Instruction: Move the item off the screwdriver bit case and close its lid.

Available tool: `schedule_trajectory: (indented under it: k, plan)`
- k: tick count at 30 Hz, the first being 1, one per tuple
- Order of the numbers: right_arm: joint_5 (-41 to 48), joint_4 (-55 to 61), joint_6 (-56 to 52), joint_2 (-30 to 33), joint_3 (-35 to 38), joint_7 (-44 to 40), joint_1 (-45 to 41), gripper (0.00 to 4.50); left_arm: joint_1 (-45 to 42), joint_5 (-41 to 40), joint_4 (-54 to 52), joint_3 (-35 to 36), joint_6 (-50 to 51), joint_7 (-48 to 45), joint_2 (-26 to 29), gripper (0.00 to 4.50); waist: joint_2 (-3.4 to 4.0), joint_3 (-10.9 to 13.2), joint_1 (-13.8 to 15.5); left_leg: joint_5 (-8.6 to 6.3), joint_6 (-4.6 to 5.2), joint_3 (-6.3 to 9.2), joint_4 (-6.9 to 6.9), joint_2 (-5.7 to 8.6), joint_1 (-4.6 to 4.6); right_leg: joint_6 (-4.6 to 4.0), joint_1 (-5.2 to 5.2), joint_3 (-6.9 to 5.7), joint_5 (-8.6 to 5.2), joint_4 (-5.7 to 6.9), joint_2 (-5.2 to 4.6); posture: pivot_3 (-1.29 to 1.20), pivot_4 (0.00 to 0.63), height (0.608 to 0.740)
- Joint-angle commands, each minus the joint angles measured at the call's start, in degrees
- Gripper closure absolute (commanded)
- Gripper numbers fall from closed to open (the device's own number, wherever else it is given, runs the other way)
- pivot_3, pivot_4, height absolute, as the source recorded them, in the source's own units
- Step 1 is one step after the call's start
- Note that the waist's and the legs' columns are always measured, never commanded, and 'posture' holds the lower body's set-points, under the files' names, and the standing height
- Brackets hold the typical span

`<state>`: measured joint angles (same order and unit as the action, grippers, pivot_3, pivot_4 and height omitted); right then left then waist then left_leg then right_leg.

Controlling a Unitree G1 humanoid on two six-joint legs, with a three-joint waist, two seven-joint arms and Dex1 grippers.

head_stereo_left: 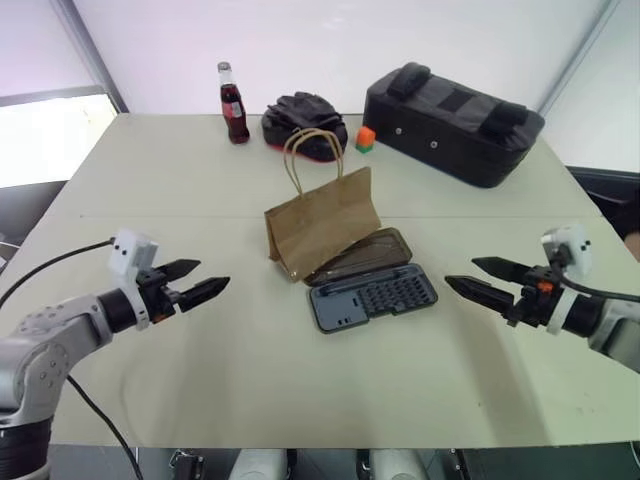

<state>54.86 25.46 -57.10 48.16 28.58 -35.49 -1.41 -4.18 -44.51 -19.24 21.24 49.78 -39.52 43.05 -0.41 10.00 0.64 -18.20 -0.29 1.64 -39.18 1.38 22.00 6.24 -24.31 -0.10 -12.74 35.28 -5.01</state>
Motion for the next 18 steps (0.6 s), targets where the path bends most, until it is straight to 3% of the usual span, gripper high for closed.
schedule_trajectory:
  k: [1, 18]
  plan:
    - [-0.12, 0.26, 1.23, 0.14, 0.41, 0.12, -1.01, 0.04, -0.23, -0.24, -1.80, 1.14, -0.75, 0.31, 0.40, 0.00, 0.00, 0.00, 0.00, 0.00, 0.00, 0.00, 0.00, 0.00, 0.00, -0.01, 0.00, 0.00, -0.01, 0.00, 0.00, 0.00, 0.150, 0.740]
    - [-1.60, -0.17, 2.62, -0.41, 0.23, 0.28, 0.26, 0.04, -1.23, 0.05, -0.33, -0.04, -2.32, -0.74, -0.31, 0.00, 0.00, 0.00, 0.00, 0.00, 0.00, -0.01, 0.00, 0.00, 0.00, -0.09, 0.00, 0.00, -0.05, 0.00, 0.00, 0.00, 0.150, 0.740]
